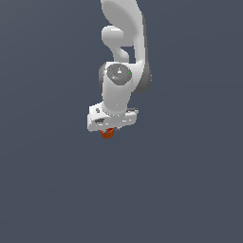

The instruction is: Pick up the object and move it to a goal position.

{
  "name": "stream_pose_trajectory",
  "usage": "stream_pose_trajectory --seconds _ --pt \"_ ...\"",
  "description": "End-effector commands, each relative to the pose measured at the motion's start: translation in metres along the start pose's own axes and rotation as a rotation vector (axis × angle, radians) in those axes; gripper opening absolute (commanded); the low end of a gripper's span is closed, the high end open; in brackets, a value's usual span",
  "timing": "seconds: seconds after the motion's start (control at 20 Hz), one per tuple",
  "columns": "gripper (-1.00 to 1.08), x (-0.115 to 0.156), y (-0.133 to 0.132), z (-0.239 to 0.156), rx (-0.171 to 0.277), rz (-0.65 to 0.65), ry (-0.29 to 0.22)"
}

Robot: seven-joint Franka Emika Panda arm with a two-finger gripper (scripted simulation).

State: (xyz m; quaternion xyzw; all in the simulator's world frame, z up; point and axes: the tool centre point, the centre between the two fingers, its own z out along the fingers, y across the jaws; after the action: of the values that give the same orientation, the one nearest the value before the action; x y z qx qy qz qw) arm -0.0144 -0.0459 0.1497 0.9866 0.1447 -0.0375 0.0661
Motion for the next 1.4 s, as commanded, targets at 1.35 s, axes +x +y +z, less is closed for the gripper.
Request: stream_pose_trajectory --seconds 1.35 --pt "0.28 -0.044 0.028 0.061 -0.163 -0.704 -0.33"
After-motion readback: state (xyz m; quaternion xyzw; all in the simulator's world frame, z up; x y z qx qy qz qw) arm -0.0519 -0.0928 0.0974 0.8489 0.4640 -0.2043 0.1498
